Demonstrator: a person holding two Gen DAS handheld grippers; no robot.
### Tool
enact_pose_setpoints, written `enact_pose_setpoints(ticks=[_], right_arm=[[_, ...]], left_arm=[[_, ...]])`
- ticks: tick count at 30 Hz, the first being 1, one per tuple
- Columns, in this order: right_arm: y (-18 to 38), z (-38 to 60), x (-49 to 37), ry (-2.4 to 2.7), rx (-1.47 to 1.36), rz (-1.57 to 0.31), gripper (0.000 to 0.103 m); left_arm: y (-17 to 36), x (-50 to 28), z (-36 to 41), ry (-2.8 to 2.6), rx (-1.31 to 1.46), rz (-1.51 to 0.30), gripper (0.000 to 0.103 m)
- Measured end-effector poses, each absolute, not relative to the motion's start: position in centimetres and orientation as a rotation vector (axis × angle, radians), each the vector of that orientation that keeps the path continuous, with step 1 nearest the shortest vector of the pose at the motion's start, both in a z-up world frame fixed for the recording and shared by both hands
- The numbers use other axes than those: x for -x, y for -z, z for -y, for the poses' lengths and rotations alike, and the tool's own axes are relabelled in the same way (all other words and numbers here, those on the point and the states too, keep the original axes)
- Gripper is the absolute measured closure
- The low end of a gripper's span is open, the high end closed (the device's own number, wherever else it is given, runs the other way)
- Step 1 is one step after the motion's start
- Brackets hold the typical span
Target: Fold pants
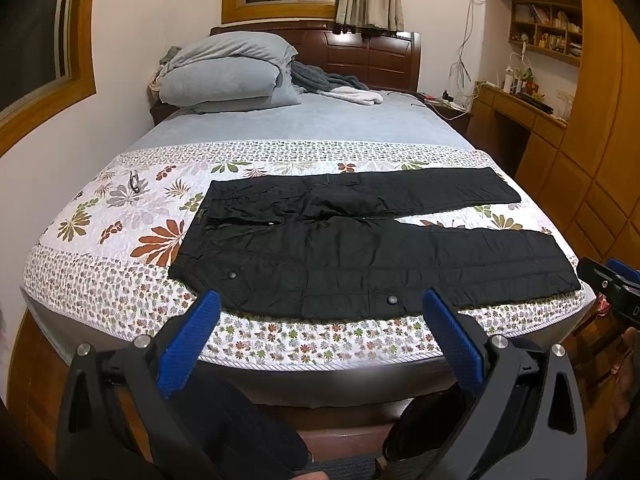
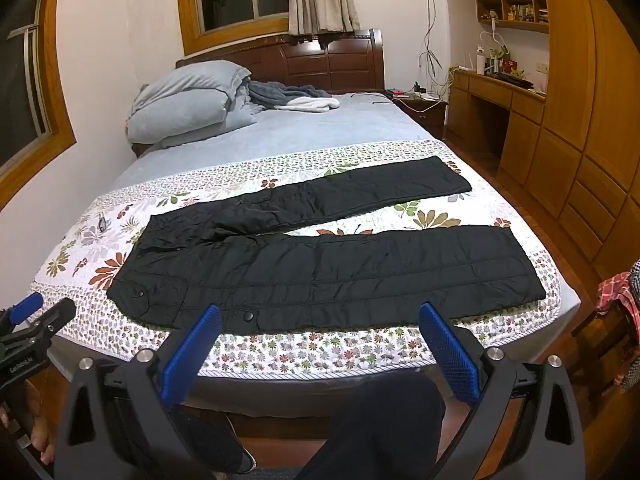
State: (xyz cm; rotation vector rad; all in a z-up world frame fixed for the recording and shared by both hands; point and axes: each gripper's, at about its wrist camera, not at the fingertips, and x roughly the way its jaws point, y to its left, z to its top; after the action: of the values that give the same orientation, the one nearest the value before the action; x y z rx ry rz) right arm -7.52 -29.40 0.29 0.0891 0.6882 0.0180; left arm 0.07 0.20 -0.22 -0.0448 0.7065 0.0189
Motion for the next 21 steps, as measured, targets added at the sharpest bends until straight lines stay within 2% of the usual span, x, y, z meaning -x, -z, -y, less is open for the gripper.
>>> enact_pose_setpoints(ticks=[21], right_arm=[[0.01, 29.42, 7.23, -0.024, -0.085, -0.692, 0.003]], left_arm=[[-0.27, 0.2, -0.44, -0.035, 0.047, -0.699, 0.003]])
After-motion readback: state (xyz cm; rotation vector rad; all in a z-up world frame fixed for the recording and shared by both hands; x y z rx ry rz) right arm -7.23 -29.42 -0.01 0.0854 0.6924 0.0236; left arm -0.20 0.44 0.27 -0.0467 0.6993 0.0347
